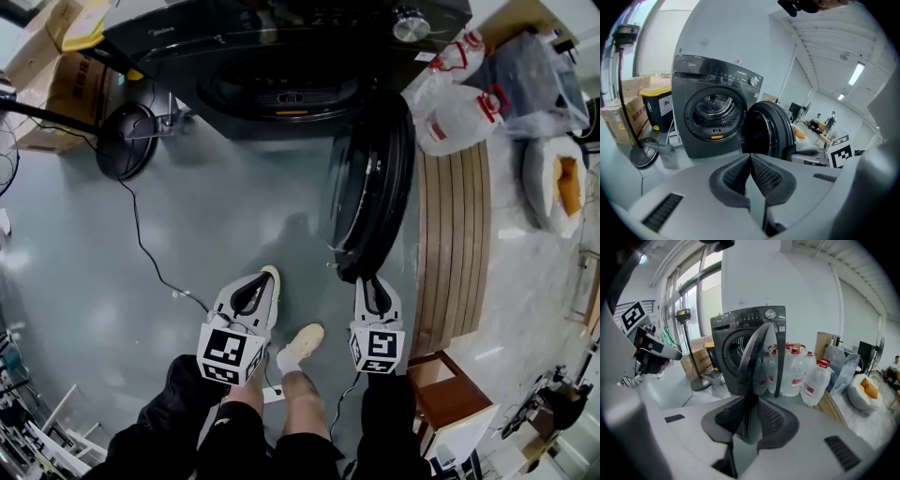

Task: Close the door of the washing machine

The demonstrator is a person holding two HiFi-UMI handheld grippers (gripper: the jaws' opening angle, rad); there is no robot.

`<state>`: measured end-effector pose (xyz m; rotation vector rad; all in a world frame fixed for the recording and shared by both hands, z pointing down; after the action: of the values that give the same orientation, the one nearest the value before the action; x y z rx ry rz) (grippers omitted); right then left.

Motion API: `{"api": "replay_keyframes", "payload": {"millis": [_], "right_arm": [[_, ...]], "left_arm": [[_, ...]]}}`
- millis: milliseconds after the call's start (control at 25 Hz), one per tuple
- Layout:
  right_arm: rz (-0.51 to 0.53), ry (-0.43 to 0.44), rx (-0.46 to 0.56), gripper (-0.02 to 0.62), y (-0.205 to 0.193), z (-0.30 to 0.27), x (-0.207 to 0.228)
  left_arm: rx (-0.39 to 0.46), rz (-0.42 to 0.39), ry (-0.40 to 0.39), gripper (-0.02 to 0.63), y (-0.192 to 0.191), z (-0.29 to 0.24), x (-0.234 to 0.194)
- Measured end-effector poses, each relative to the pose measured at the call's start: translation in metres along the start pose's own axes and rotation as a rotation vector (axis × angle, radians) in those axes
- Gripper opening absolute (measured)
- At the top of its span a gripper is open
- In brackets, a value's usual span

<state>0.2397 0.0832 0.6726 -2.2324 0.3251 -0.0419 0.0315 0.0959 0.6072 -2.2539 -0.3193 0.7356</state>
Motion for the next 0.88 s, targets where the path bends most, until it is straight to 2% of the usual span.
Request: {"api": "replay_keyframes", "payload": {"millis": [360, 600, 880], "right_arm": [[-0.019, 0.048, 0.018, 0.107, 0.008, -0.001, -0.051], [-0.038, 0.075, -0.014, 0.11, 0.012, -0.001, -0.074], [-0.03, 0.091, -0.015, 0.114, 0.02, -0.002, -0.095]], "left_arm": [[0.105, 0.043, 0.139, 0.025, -0.005, 0.072, -0.027], [0.157, 0.067, 0.222, 0.025, -0.017, 0.12, -0.038], [0.197, 0.077, 0.263, 0.025, -0.013, 0.151, -0.047]]}}
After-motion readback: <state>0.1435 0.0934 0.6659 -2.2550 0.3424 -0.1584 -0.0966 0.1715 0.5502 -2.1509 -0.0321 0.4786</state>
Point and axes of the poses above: the fingertips, and each gripper's own axes: z backward along the fingers, x to its right, y out of its top, the point moved 2 cm from there along z, backward along the fingers, and after that the axes turned 12 degrees about -y, right-handed, at the moved point
